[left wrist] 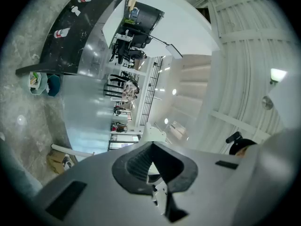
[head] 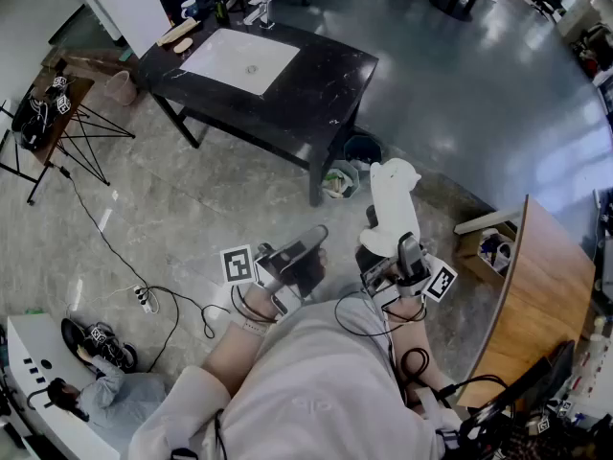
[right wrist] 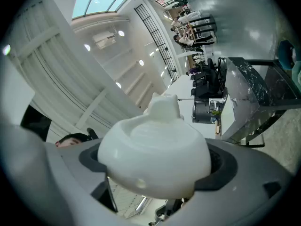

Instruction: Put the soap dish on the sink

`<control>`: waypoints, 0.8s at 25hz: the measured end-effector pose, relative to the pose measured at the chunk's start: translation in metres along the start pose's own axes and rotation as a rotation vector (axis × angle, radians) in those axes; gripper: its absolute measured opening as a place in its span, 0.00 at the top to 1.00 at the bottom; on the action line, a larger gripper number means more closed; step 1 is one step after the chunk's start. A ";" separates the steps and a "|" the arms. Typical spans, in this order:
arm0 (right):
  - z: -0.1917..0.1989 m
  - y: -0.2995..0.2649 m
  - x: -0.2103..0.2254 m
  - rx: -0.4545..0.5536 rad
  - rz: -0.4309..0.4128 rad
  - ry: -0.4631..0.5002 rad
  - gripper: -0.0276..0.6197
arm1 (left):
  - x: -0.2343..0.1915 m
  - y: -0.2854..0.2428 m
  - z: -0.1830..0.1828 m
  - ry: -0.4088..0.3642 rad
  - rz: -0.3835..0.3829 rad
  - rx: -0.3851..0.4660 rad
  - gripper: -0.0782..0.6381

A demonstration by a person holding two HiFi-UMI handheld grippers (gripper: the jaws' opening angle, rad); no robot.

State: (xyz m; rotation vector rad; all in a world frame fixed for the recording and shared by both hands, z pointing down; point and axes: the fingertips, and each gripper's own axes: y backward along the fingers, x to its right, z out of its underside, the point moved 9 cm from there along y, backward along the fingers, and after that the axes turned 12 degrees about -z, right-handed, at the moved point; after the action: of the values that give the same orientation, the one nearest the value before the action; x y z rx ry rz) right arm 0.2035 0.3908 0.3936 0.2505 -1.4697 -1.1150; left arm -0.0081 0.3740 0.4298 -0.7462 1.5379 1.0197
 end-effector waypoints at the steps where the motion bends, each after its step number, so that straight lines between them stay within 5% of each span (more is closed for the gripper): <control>1: 0.001 -0.001 -0.001 0.000 -0.002 0.001 0.18 | 0.001 0.003 0.000 0.003 0.000 0.001 0.88; 20: -0.026 -0.045 0.072 -0.064 -0.006 -0.033 0.18 | -0.012 0.004 -0.065 0.019 -0.032 0.119 0.88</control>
State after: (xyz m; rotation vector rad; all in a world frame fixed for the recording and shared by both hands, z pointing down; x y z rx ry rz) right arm 0.1869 0.3039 0.4028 0.1923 -1.4606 -1.1736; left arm -0.0373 0.3162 0.4450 -0.6969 1.5841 0.8912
